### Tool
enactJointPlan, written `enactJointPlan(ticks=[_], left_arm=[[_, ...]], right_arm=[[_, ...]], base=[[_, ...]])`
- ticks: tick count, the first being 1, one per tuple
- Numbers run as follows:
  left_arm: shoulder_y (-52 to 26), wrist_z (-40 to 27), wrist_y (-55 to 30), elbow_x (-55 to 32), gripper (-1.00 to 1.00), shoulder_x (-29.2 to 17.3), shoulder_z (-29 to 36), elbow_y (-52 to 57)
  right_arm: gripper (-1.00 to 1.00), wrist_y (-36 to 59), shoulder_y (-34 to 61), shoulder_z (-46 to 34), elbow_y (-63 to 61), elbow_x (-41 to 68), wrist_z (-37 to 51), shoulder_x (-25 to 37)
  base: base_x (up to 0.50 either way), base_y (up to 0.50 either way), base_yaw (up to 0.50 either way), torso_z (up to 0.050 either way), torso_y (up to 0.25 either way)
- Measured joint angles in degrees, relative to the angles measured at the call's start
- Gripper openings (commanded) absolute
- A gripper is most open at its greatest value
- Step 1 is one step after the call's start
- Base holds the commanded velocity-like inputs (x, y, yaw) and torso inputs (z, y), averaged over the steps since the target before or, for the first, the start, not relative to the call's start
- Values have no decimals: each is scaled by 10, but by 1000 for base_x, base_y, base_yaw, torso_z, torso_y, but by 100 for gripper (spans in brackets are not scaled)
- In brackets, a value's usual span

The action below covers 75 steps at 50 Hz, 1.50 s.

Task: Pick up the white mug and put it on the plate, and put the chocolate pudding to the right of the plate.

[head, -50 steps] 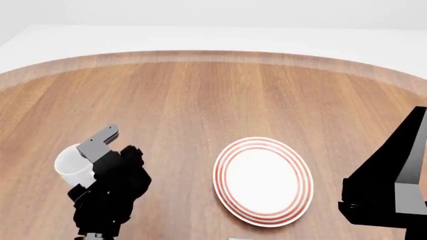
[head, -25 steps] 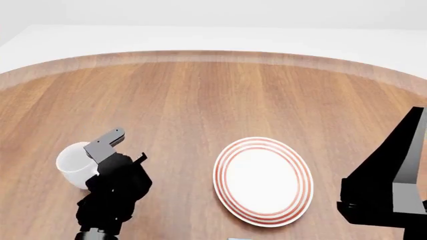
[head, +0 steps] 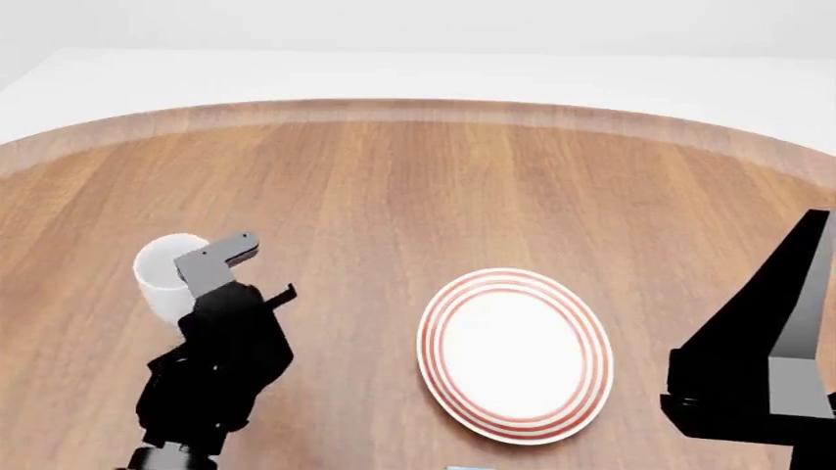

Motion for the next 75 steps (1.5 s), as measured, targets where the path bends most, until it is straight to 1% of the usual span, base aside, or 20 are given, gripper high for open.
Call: enactJointPlan(ticks=[6, 13, 19, 25, 33, 40, 48, 61, 75], left_arm=[[-13, 64, -33, 16, -100, -32, 78, 93], [-45, 162, -81, 25, -100, -76, 176, 203], [-86, 245, -126, 10, -100, -106, 233, 269], [-134, 328, -159, -2, -100, -126, 280, 301], [-193, 439, -174, -13, -100, -130, 328, 285], [-241, 518, -191, -30, -100, -118, 349, 246], [-281, 573, -215, -58, -100, -84, 346, 175], [-280, 610, -240, -105, -100, -9, 335, 71], [-255, 634, -225, -129, -100, 43, 334, -11]], right_arm=[[100, 1, 0, 1, -1, 0, 2, 1], [100, 3, 0, 4, -5, 3, 4, 4], [100, 4, 0, 6, -9, 4, 6, 6], [100, 4, 0, 9, -12, 5, 8, 8], [100, 1, 0, 12, -12, 7, 10, 10], [100, -1, 0, 13, -13, 9, 11, 12], [100, 0, 0, 13, -15, 10, 13, 13], [100, 1, 0, 16, -19, 13, 17, 16], [100, 2, -1, 17, -23, 15, 20, 19]], base=[[0, 0, 0, 0, 0], [0, 0, 0, 0, 0], [0, 0, 0, 0, 0], [0, 0, 0, 0, 0], [0, 0, 0, 0, 0], [0, 0, 0, 0, 0], [0, 0, 0, 0, 0], [0, 0, 0, 0, 0], [0, 0, 0, 0, 0]])
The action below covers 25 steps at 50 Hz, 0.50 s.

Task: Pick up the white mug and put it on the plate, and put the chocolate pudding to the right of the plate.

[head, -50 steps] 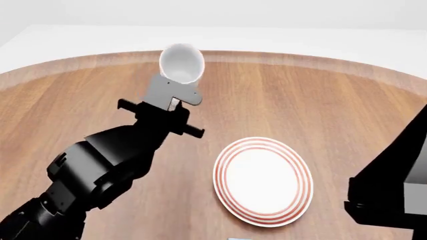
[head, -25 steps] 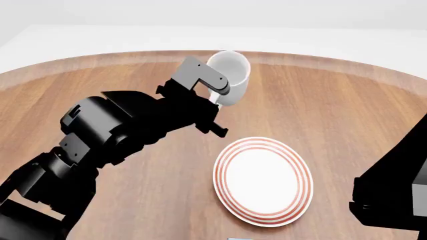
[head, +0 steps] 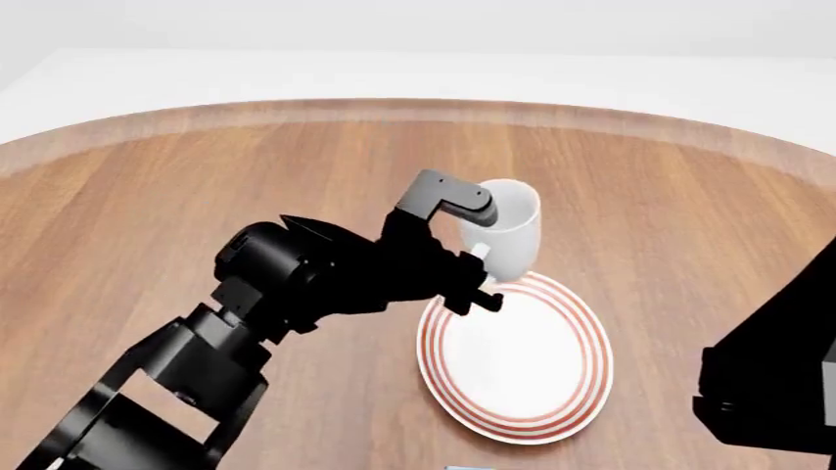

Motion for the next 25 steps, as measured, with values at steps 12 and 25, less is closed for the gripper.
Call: enactJointPlan(ticks=[12, 25], left_arm=[[-14, -7, 48, -68, -100, 28, 77, -81], [-50, -25, 155, -266, -100, 38, 301, -145]], right_arm=[[100, -2, -2, 3, -1, 6, 3, 3], [100, -8, -4, 5, 3, 9, 5, 4]], base=[[0, 0, 0, 0, 0], [0, 0, 0, 0, 0]])
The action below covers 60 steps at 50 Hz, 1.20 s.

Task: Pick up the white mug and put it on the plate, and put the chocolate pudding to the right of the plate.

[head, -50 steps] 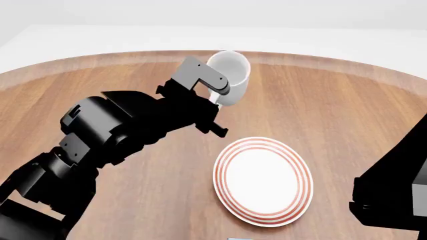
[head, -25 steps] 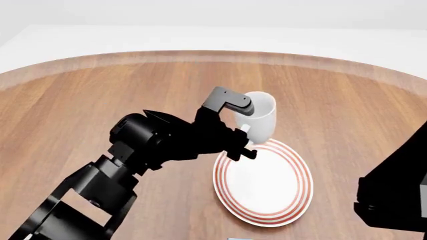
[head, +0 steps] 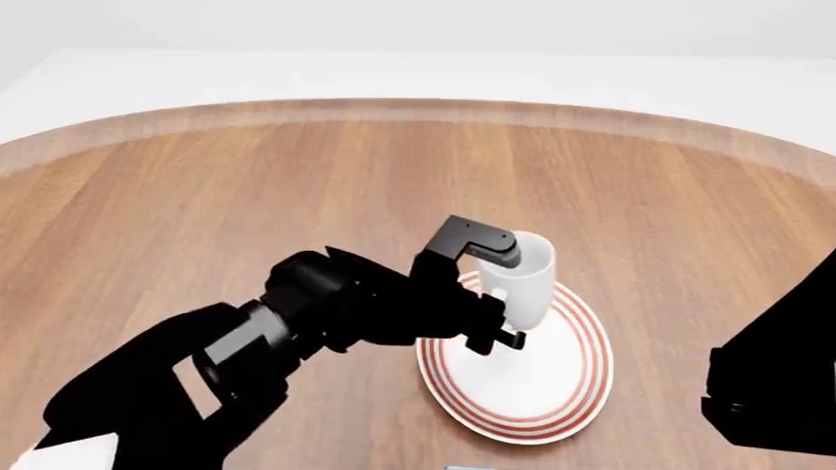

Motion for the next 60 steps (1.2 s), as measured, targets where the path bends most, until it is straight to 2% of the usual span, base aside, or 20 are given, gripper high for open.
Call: enactJointPlan(ticks=[6, 13, 37, 38, 60], left_arm=[[-12, -7, 24, -62, -100, 2, 73, -17], [-22, -15, 36, -101, -100, 2, 119, -30], [-17, -39, 56, -124, -100, 3, 159, -30], [-16, -40, 56, -124, 100, 3, 160, -30], [1, -76, 55, -134, 100, 4, 159, -46]], right_arm=[[100, -3, -1, 0, 3, 1, 1, 0], [100, -6, -2, 0, 5, 2, 1, 1], [100, -9, -4, -5, 8, 5, 4, 2], [100, -9, -4, -5, 8, 5, 4, 2], [100, -10, -3, -12, 13, -1, 6, 3]], base=[[0, 0, 0, 0, 0], [0, 0, 0, 0, 0], [0, 0, 0, 0, 0], [0, 0, 0, 0, 0], [0, 0, 0, 0, 0]])
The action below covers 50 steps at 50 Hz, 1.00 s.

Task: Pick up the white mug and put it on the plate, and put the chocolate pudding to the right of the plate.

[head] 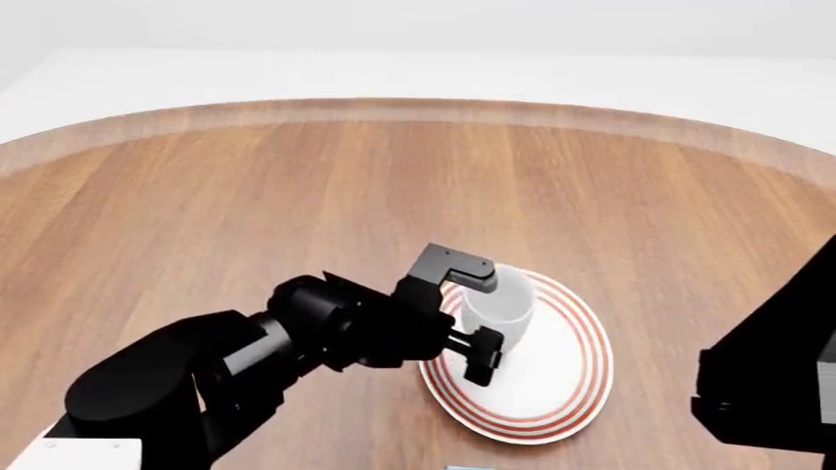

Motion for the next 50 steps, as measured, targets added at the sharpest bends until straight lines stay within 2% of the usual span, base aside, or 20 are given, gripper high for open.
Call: enactJointPlan(ticks=[10, 26, 50], left_arm=[[-1, -25, 16, 3, 100, -11, -4, 43], [-16, -122, 22, -10, 100, -80, -24, 181], [-55, -296, 31, -42, 100, -239, -78, 530]], right_arm=[[100, -1, -1, -6, 2, -5, -1, 0], [100, -1, -1, -13, 2, -11, 0, 0], [100, 2, 0, -25, 0, -19, 0, 2]], base=[[0, 0, 0, 0, 0], [0, 0, 0, 0, 0], [0, 0, 0, 0, 0]])
